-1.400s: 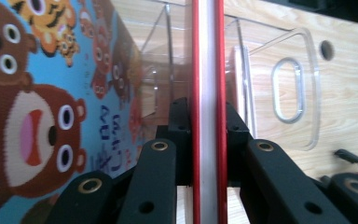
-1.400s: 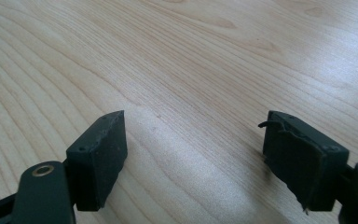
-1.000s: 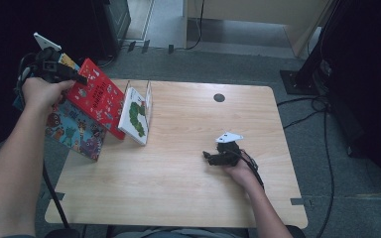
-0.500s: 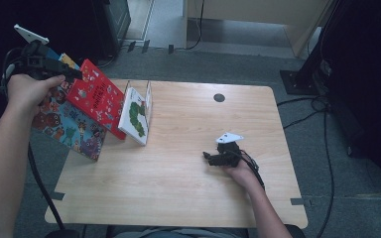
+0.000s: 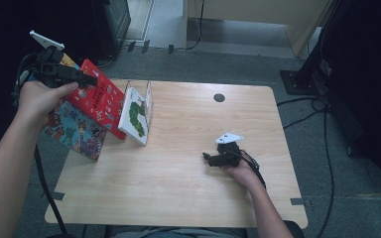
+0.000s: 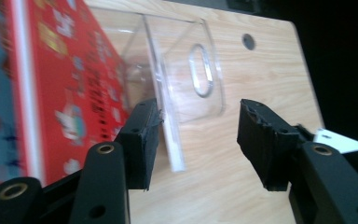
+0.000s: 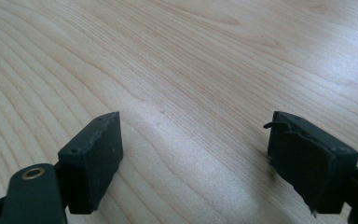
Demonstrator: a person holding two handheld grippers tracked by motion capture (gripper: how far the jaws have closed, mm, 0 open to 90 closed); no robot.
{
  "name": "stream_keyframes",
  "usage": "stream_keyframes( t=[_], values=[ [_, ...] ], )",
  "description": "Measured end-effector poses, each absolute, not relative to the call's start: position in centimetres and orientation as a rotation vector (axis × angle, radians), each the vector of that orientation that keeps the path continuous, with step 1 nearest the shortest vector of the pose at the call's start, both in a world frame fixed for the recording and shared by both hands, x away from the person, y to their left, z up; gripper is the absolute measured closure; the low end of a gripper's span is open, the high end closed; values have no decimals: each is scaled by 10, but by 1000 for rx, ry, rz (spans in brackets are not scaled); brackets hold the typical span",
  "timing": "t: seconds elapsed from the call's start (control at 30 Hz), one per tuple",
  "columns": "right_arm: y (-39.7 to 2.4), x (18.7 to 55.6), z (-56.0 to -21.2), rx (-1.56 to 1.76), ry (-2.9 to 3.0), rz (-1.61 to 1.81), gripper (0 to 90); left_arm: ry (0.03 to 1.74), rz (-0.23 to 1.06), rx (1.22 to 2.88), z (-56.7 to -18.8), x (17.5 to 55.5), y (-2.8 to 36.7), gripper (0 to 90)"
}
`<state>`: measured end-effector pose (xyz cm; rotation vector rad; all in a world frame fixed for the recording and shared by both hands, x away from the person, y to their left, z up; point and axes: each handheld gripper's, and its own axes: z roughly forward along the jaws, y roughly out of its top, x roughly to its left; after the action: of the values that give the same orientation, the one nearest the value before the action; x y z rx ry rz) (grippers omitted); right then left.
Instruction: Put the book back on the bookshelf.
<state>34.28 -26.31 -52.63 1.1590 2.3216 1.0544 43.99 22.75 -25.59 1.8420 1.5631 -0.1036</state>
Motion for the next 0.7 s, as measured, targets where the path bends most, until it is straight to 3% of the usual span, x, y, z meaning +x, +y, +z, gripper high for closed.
stream_keyframes(
  t=[0.7],
  values=[
    [-265, 346, -526, 1119, 2355, 1059, 152, 1467, -121, 1922, -300, 388, 194, 453]
  ],
)
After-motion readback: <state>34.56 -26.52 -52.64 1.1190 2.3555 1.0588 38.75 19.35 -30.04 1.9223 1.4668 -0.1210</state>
